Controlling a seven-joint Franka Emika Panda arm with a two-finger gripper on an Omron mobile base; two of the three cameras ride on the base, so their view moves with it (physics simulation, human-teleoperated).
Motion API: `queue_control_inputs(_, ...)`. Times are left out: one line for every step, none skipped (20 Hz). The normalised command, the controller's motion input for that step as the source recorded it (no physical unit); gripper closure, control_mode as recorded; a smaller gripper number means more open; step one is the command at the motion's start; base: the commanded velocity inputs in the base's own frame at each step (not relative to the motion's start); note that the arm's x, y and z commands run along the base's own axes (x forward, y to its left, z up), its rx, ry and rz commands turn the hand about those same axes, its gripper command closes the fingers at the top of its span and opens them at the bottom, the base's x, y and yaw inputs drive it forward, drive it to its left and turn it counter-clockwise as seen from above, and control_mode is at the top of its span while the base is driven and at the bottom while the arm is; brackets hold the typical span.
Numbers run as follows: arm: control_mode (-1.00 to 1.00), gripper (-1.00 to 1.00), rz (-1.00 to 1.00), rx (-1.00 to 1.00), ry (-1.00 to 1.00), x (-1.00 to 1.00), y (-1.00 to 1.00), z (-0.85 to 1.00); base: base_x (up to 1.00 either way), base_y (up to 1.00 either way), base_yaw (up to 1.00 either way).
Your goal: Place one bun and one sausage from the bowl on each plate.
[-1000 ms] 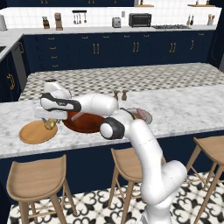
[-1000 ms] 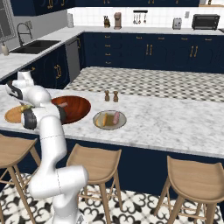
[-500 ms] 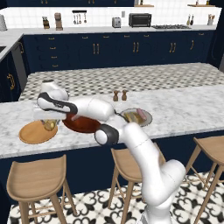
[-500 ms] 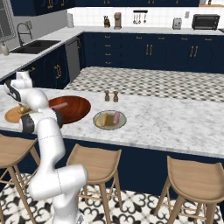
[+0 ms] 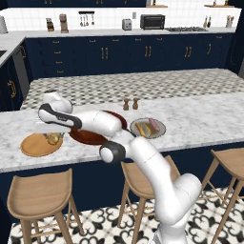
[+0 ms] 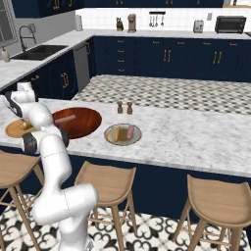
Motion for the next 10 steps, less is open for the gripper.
queue_control_inputs(-1.0,-1.0,0.0,0.0,-0.05,0.0,0.0,-0.04,0.0,0.0,0.0)
queue_control_inputs(-1.0,-1.0,0.0,0.0,-0.06,0.0,0.0,-0.04,0.0,0.0,0.0)
queue_control_inputs(-1.0,-1.0,0.0,0.0,-0.05,0.0,0.0,-0.03,0.0,0.0,0.0)
queue_control_inputs(-1.0,-1.0,0.0,0.01,-0.03,0.0,0.0,0.0,0.0,0.0,0.0)
queue_control_inputs(-1.0,-1.0,0.0,0.01,-0.02,0.0,0.0,0.0,0.0,0.0,0.0)
queue_control_inputs(-1.0,-1.0,0.0,0.0,-0.03,0.0,-0.03,0.0,0.0,0.0,0.0)
queue_control_inputs(-1.0,-1.0,0.0,0.03,-0.03,0.0,-0.16,0.0,0.0,0.0,0.0)
queue_control_inputs(-1.0,-1.0,0.0,0.07,-0.07,0.0,-0.59,0.0,0.0,0.0,0.0)
queue_control_inputs(-1.0,-1.0,0.0,0.1,-0.07,-0.02,-1.0,0.0,0.0,0.0,0.0)
queue_control_inputs(-1.0,-1.0,0.0,0.12,-0.07,-0.04,-1.0,0.0,0.0,0.0,0.0)
